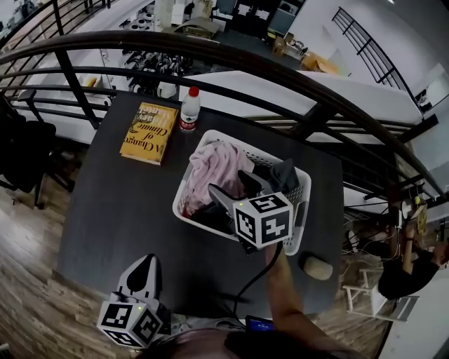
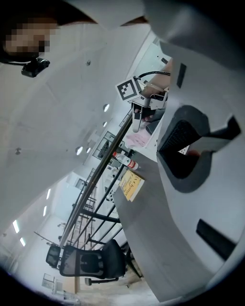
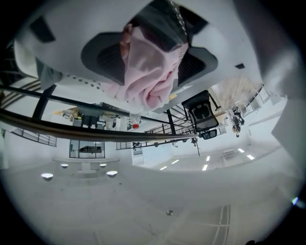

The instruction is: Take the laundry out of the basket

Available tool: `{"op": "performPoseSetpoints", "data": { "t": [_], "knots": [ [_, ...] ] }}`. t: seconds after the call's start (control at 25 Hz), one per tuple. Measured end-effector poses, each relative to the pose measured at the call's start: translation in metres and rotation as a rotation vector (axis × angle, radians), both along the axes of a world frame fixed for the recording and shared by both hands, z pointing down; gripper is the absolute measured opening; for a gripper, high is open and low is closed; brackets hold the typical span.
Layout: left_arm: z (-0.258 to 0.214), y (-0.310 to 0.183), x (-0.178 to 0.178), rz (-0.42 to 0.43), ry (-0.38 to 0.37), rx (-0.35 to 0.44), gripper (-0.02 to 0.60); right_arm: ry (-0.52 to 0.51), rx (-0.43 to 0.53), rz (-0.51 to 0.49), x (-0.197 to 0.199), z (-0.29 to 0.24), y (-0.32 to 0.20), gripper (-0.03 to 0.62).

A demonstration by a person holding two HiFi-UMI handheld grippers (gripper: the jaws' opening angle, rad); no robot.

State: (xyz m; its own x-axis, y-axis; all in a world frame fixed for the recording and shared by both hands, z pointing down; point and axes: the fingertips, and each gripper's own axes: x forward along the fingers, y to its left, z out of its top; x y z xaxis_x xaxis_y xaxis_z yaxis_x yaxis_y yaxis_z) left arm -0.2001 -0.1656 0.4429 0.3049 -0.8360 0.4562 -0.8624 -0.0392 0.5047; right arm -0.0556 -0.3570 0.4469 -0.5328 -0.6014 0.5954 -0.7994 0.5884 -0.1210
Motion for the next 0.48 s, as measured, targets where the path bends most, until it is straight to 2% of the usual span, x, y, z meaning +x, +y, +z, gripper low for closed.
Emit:
{"op": "performPoseSetpoints", "data": {
  "t": [0.32,0.48],
  "knots": [
    [0.005,0.005,-0.01,-0.051,0.017,-0.029,-0.011,0.137,-0.127,-0.073,-0.014,0.042,-0.01,0.362],
    [0.005,0.007,-0.014,-0.063,0.019,-0.035,-0.011,0.261,-0.207,-0.113,-0.016,0.073,-0.009,0.36]
  ]
}}
